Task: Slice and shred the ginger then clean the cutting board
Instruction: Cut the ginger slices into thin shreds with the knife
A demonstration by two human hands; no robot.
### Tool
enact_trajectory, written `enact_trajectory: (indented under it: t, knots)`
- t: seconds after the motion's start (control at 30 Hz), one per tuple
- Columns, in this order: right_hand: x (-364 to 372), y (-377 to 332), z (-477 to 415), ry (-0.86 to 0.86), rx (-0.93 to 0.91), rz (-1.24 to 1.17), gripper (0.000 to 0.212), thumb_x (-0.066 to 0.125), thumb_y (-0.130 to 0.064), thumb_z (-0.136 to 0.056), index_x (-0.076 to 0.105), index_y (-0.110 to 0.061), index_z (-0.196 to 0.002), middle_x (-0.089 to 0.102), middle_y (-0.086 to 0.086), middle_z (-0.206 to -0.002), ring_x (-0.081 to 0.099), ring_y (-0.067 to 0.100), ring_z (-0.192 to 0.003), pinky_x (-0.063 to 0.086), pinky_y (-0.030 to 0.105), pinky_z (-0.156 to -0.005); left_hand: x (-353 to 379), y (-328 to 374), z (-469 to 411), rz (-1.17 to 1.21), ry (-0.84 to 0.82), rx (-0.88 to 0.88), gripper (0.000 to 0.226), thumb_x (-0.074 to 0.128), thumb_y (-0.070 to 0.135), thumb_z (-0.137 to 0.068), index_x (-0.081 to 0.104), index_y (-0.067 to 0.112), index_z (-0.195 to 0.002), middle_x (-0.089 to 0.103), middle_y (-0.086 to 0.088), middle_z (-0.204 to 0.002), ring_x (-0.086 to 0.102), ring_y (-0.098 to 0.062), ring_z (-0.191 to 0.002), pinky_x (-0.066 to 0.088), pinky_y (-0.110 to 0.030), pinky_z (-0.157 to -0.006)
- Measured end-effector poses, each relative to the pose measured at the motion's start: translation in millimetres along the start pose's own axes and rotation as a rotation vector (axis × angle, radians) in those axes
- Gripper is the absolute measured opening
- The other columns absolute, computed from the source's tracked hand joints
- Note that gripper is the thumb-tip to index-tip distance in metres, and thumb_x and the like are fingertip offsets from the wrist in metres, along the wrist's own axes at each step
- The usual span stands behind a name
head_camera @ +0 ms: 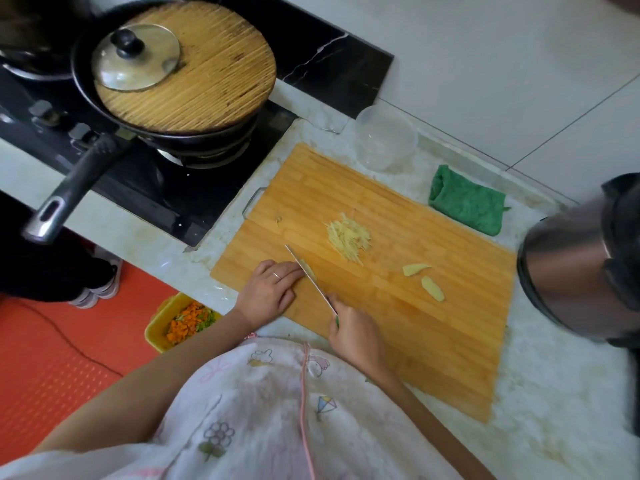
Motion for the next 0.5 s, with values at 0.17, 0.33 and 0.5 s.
enact_trajectory:
  t: [0.17,0.33,0.5]
  knots:
    - [1,1,0,-0.024,0.011,-0.029,0.049,0.043,-0.011,-0.094,0.042,-0.017,-0.142,0.066,0.007,-0.081,0.053,0.018,-0.062,0.027,0.020,-0.042,2,-1,1,0.001,-0.023,-0.006,0.031,0.039,0.018,-0.095,0.057,0.009,-0.118,0.066,-0.010,-0.114,0.053,-0.018,-0.105,0.034,-0.034,-0.094]
    - [2,-3,-9,0.028,0.052,-0.029,0.047,0.041,-0.014,-0.095,0.042,-0.023,-0.141,0.069,0.009,-0.095,0.065,0.027,-0.084,0.034,0.027,-0.056,1,0,0,0.005,-0.023,-0.015,0.042,0.028,0.025,-0.101,0.062,0.006,-0.115,0.066,-0.009,-0.113,0.053,-0.017,-0.105,0.033,-0.034,-0.095]
    - [-5,-5,-2,0.031,0.040,-0.010,0.048,0.041,-0.015,-0.095,0.041,-0.024,-0.142,0.070,0.008,-0.097,0.065,0.025,-0.086,0.030,0.024,-0.056,1,-1,1,-0.011,0.005,-0.003,0.032,0.037,0.019,-0.096,0.059,0.008,-0.116,0.067,-0.010,-0.112,0.054,-0.018,-0.104,0.034,-0.034,-0.094]
Point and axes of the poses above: each hand's wrist, its own z-axis away from the middle knuckle, its own x-axis out of the palm, y = z × x, the point moved 5 cm from there along -z, towards the middle knuckle
